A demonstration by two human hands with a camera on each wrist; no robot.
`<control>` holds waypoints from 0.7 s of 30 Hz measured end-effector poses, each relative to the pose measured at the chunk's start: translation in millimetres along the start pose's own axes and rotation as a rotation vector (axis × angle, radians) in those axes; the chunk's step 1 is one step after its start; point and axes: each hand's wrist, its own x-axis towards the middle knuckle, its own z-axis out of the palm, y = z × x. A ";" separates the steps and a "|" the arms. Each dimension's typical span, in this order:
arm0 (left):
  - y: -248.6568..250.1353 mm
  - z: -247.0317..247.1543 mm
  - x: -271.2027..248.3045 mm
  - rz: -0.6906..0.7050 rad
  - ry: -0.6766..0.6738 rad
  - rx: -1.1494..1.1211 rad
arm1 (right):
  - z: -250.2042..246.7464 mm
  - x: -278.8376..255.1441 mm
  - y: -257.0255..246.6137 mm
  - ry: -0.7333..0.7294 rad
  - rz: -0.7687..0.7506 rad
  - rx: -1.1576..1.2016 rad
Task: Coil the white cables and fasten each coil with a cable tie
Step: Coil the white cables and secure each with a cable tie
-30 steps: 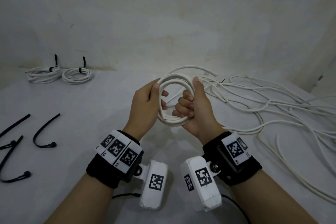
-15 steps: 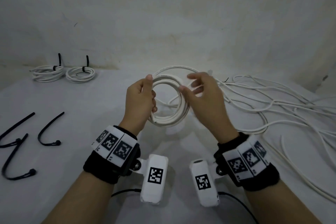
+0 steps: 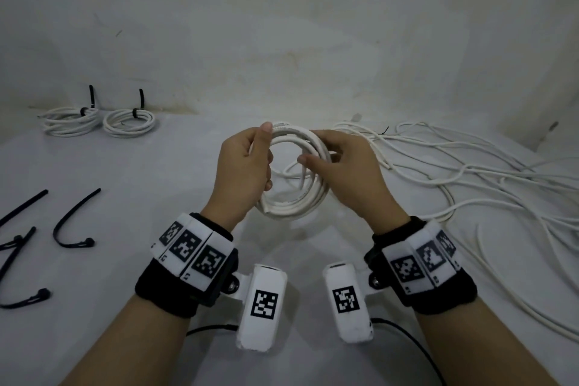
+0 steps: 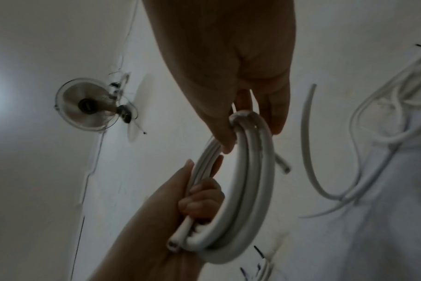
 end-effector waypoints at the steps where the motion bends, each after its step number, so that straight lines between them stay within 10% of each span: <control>1: 0.6 -0.1 -0.2 0.010 -0.002 -0.004 | -0.6 -0.1 0.1 -0.010 0.039 0.118; 9: 2.8 -1.5 -1.1 0.013 -0.054 -0.037 | -2.8 0.6 3.1 -0.103 0.215 0.573; 21: 3.0 -1.1 -3.6 0.064 -0.080 0.056 | 1.9 -4.2 -7.0 -0.107 0.045 0.365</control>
